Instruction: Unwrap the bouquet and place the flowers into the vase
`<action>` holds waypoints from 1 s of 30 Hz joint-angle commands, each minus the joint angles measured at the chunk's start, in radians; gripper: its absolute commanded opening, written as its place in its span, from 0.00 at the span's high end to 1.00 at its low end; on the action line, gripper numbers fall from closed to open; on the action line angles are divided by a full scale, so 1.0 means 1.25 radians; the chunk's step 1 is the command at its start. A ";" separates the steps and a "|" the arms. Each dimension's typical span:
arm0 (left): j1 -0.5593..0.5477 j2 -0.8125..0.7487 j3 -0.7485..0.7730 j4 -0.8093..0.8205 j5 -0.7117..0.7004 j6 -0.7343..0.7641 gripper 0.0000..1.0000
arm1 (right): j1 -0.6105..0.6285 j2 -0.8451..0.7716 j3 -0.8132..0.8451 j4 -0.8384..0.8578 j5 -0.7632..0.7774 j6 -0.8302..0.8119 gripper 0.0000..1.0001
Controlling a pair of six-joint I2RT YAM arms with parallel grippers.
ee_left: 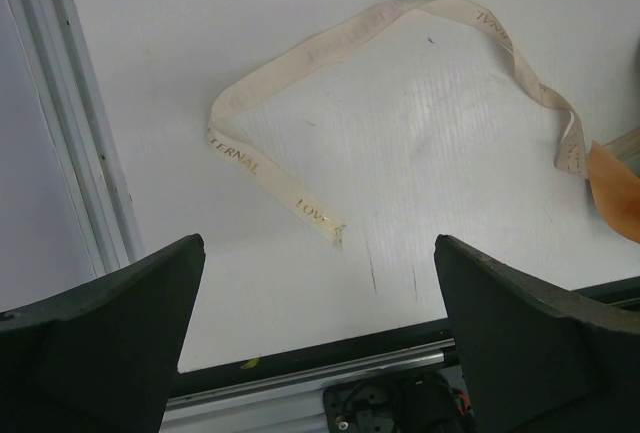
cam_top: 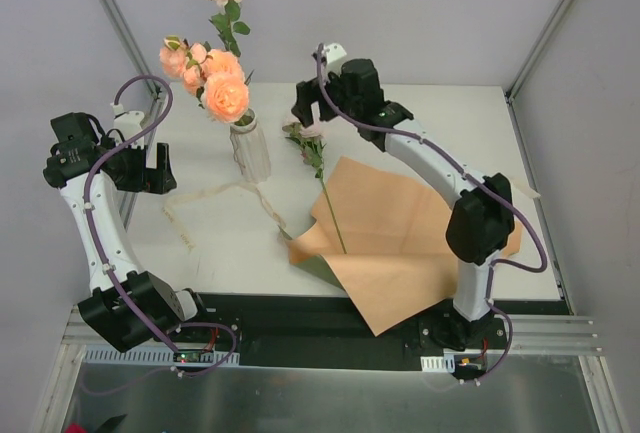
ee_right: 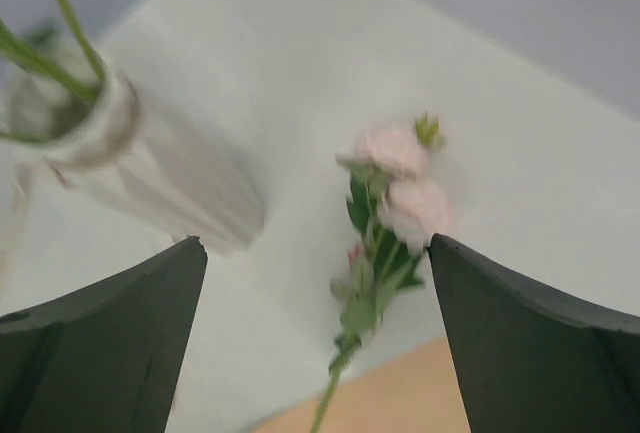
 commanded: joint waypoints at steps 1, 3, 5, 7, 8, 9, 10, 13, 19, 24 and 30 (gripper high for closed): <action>0.003 -0.014 0.001 0.001 0.009 0.005 0.01 | 0.009 -0.022 -0.120 -0.175 0.081 -0.040 0.03; 0.005 -0.012 0.006 0.000 0.003 0.005 0.01 | 0.010 -0.019 -0.138 -0.183 0.094 -0.041 0.03; 0.003 -0.008 0.007 0.000 0.004 0.001 0.01 | 0.010 -0.005 -0.116 -0.238 0.085 -0.062 0.03; 0.003 -0.007 0.006 0.001 0.006 -0.003 0.01 | 0.014 0.052 -0.064 -0.337 0.100 -0.071 0.03; 0.003 -0.004 0.006 0.000 0.006 -0.004 0.01 | 0.016 0.070 -0.025 -0.354 0.113 -0.078 0.03; 0.003 -0.006 0.006 0.000 0.006 -0.004 0.01 | 0.017 0.092 -0.019 -0.359 0.127 -0.081 0.03; 0.003 -0.004 0.007 0.001 0.006 -0.004 0.01 | 0.017 0.098 -0.019 -0.354 0.127 -0.081 0.03; 0.003 -0.006 0.007 0.000 -0.003 -0.002 0.01 | 0.017 0.125 -0.024 -0.334 0.127 -0.071 0.03; 0.002 0.007 0.009 0.001 -0.005 -0.010 0.01 | 0.030 0.230 0.042 -0.340 0.152 -0.045 0.08; 0.003 0.014 0.008 0.001 -0.002 -0.013 0.01 | 0.038 0.289 0.079 -0.344 0.159 -0.006 0.16; 0.003 0.008 0.001 0.001 -0.013 -0.004 0.01 | 0.039 0.338 0.134 -0.368 0.202 0.028 0.32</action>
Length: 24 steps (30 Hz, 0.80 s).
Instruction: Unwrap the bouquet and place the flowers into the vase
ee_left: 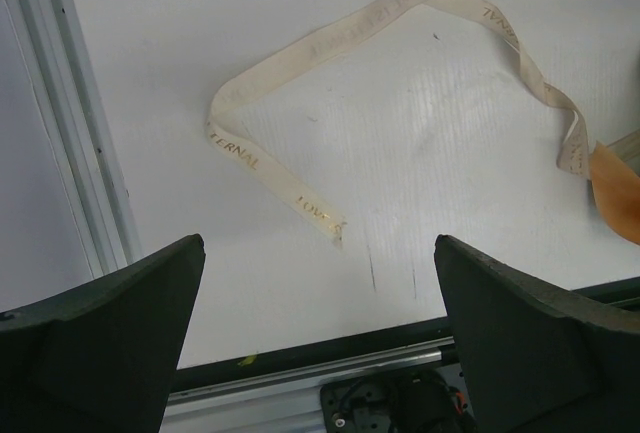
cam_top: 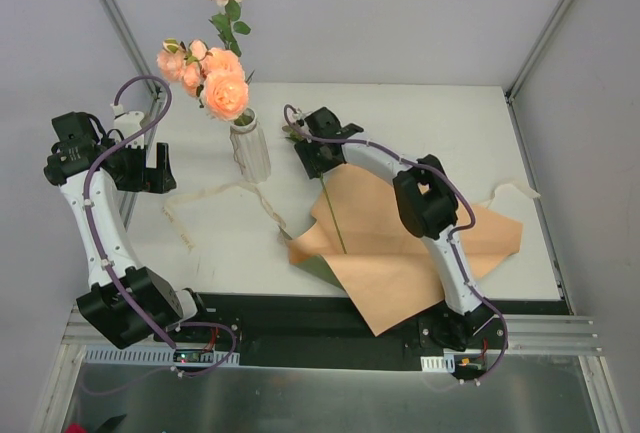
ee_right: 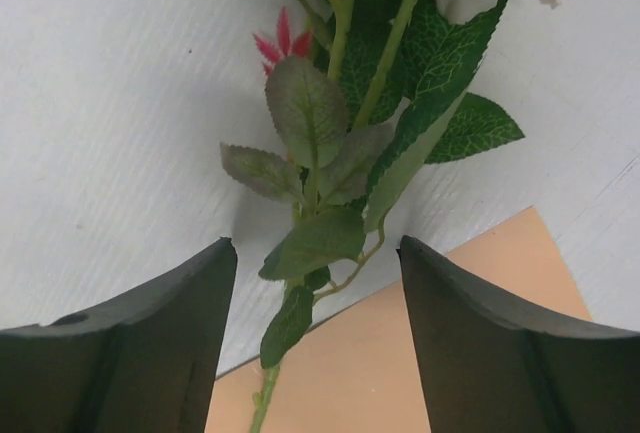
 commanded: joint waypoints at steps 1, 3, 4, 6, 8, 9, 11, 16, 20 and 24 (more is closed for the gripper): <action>0.003 -0.005 -0.003 0.002 -0.003 0.005 0.01 | 0.004 0.019 0.094 -0.039 0.051 0.047 0.34; 0.003 -0.006 -0.005 0.004 -0.004 0.006 0.01 | 0.006 0.035 0.110 -0.043 0.069 0.063 0.40; 0.002 -0.008 -0.008 0.005 -0.004 0.005 0.01 | 0.007 0.039 0.115 -0.043 0.076 0.065 0.42; 0.003 -0.010 -0.009 0.005 -0.004 0.006 0.01 | 0.013 0.051 0.134 -0.040 0.091 0.069 0.50; 0.003 -0.015 -0.009 0.005 -0.006 0.006 0.01 | 0.016 0.065 0.153 -0.043 0.096 0.075 0.60; 0.003 -0.016 -0.009 0.004 -0.008 0.009 0.01 | 0.016 0.066 0.170 -0.043 0.095 0.084 0.64; 0.003 -0.022 -0.012 0.004 -0.011 0.011 0.01 | 0.015 0.070 0.190 -0.041 0.091 0.091 0.69; 0.003 -0.035 -0.012 0.004 -0.017 0.021 0.01 | -0.002 0.067 0.272 -0.051 0.071 0.107 0.80; 0.003 -0.042 -0.007 0.005 -0.013 0.020 0.01 | -0.042 0.004 0.291 -0.021 0.030 0.153 1.00; 0.005 -0.048 -0.010 0.005 -0.013 0.022 0.01 | -0.078 -0.115 0.238 0.117 -0.001 0.165 1.00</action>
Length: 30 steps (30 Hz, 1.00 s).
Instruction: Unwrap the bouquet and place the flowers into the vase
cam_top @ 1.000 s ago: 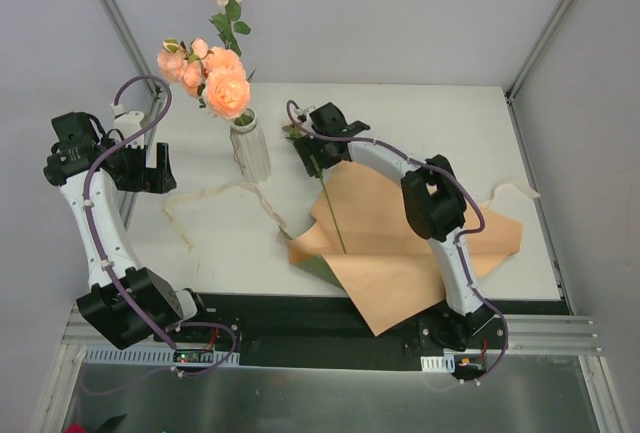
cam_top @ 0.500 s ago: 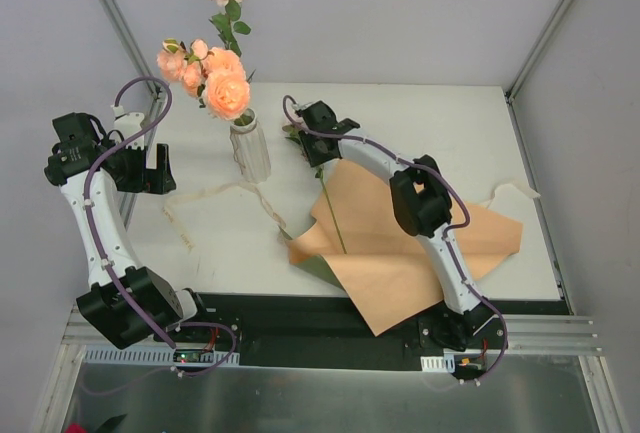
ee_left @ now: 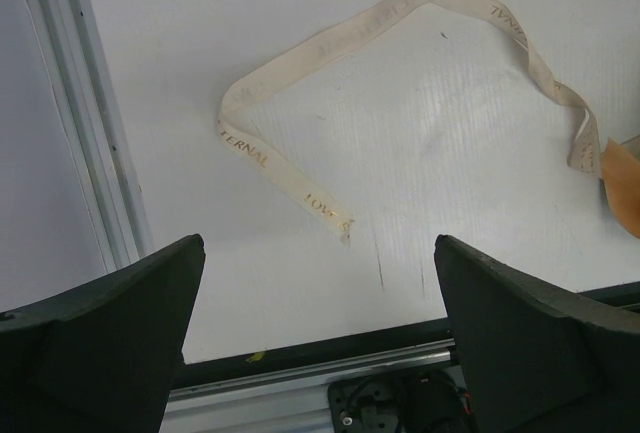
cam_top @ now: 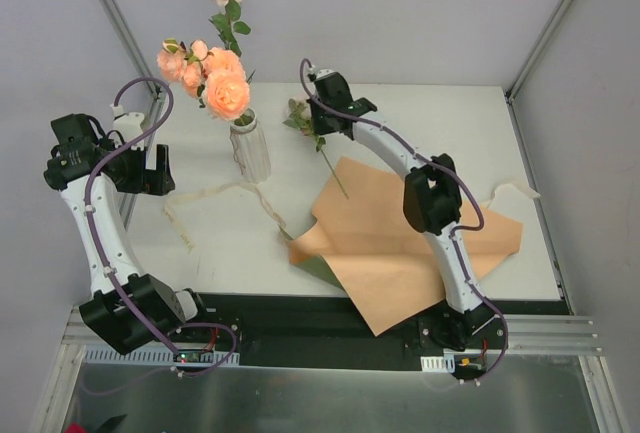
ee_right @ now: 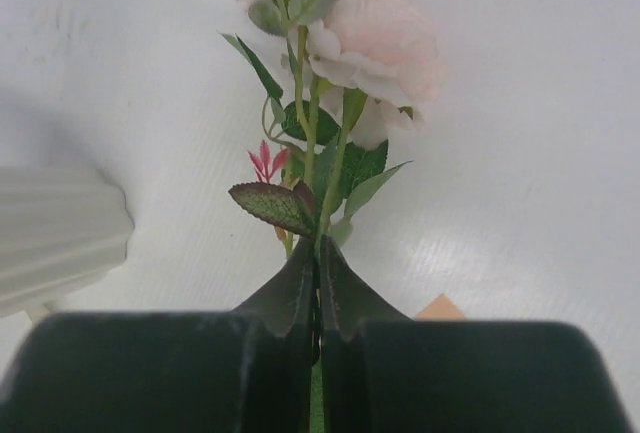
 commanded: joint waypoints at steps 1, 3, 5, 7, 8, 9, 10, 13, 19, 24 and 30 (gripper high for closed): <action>0.003 -0.027 -0.003 0.001 0.001 0.012 0.01 | -0.047 -0.180 0.008 0.121 -0.037 0.039 1.00; 0.003 -0.027 -0.003 0.001 0.004 0.012 0.01 | -0.054 -0.209 0.051 0.125 -0.041 0.032 0.99; 0.003 -0.030 -0.003 0.001 0.004 0.011 0.01 | -0.052 -0.236 0.066 0.119 -0.044 0.029 1.00; 0.003 -0.033 -0.003 0.000 0.004 0.015 0.01 | -0.052 -0.256 0.062 0.084 -0.049 0.031 1.00; 0.003 -0.036 -0.005 0.001 0.004 0.015 0.01 | -0.052 -0.262 0.044 0.065 -0.074 0.031 1.00; 0.003 -0.038 -0.008 0.001 0.004 0.017 0.01 | -0.049 -0.268 0.023 0.022 -0.077 0.029 1.00; 0.003 -0.041 -0.011 0.001 0.003 0.020 0.01 | -0.046 -0.285 -0.003 0.003 -0.079 0.026 1.00; 0.003 -0.042 -0.019 0.001 0.004 0.024 0.01 | -0.032 -0.323 -0.159 -0.025 -0.084 0.011 0.78; 0.003 -0.041 -0.027 0.003 0.006 0.027 0.01 | -0.008 -0.332 -0.348 -0.052 -0.077 -0.012 0.38; 0.003 -0.047 -0.030 0.003 0.006 0.031 0.01 | -0.005 -0.319 -0.372 -0.074 -0.080 -0.032 0.30; 0.003 -0.044 -0.034 0.003 -0.001 0.038 0.01 | 0.036 -0.305 -0.360 -0.097 -0.095 -0.054 0.26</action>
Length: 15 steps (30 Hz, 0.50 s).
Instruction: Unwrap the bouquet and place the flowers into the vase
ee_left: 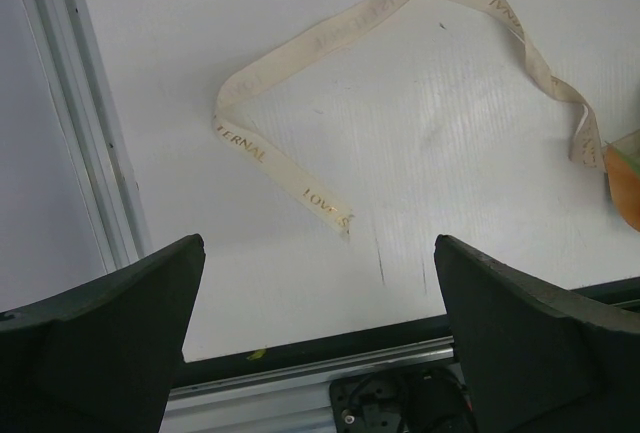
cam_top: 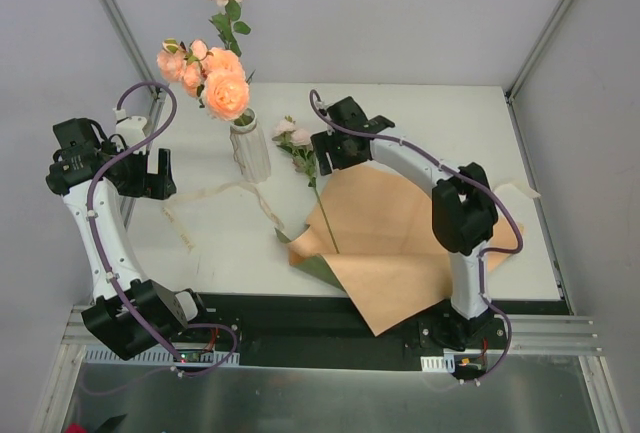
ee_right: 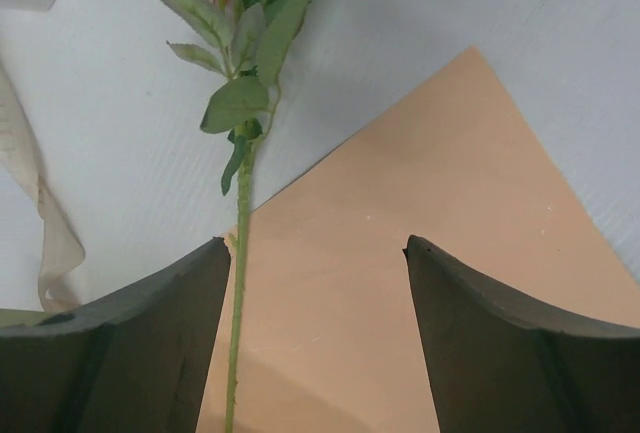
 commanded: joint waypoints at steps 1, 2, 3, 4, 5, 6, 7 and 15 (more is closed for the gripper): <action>0.003 -0.016 -0.007 0.001 -0.002 0.026 0.01 | 0.043 -0.019 0.030 -0.012 -0.024 -0.023 0.27; 0.003 -0.014 -0.004 0.001 -0.002 0.025 0.01 | 0.059 -0.013 0.034 -0.012 -0.021 -0.023 0.27; 0.003 -0.008 -0.002 0.002 -0.004 0.026 0.01 | 0.065 0.002 0.037 -0.012 -0.018 -0.022 0.28; 0.003 -0.006 0.000 0.001 -0.004 0.025 0.01 | 0.069 0.010 0.041 -0.011 -0.030 -0.020 0.28; 0.003 -0.005 0.001 0.002 -0.005 0.025 0.01 | 0.077 0.021 0.053 -0.011 -0.034 -0.018 0.29; 0.003 -0.003 0.001 0.002 -0.005 0.024 0.01 | 0.081 0.046 0.059 -0.010 -0.036 -0.018 0.30; 0.003 -0.005 0.001 0.003 -0.006 0.022 0.01 | 0.090 0.071 0.081 -0.016 -0.036 -0.018 0.32; 0.003 -0.003 -0.002 0.007 -0.015 0.031 0.01 | 0.103 0.203 0.206 -0.093 0.015 -0.027 0.37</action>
